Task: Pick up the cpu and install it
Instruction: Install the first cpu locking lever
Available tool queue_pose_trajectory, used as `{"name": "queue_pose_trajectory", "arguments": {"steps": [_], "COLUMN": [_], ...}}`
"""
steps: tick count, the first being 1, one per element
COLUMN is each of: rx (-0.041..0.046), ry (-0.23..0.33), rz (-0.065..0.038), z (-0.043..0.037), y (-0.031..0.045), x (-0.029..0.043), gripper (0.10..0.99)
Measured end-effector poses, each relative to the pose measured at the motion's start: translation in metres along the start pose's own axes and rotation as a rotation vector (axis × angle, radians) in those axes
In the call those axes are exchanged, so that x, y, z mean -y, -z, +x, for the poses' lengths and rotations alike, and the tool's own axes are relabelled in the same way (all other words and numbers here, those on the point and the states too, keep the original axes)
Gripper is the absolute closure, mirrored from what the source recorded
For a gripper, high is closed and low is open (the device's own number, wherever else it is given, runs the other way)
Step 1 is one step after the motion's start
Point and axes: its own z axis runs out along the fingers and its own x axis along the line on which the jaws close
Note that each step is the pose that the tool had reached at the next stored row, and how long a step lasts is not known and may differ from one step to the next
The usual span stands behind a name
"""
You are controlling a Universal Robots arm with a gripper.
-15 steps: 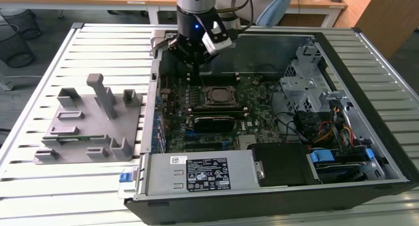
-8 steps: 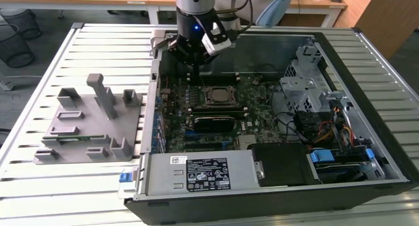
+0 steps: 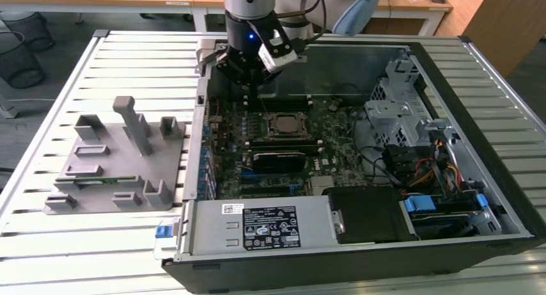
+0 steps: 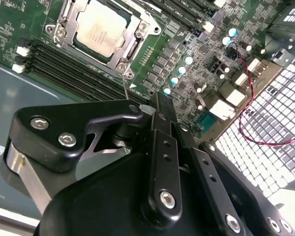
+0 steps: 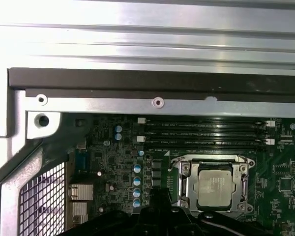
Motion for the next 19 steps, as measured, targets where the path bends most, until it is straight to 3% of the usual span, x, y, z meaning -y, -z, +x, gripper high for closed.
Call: {"name": "queue_pose_trajectory", "arguments": {"steps": [12, 14, 19], "rx": [0.0012, 0.0011, 0.0016], "ry": [0.000, 0.000, 0.000], "rz": [0.000, 0.000, -0.001], "z": [0.0054, 0.0053, 0.0054], "y": [-0.0011, -0.0024, -0.0076], "x": [-0.0058, -0.0112, -0.0127], "gripper": [0.980, 0.980, 0.980]}}
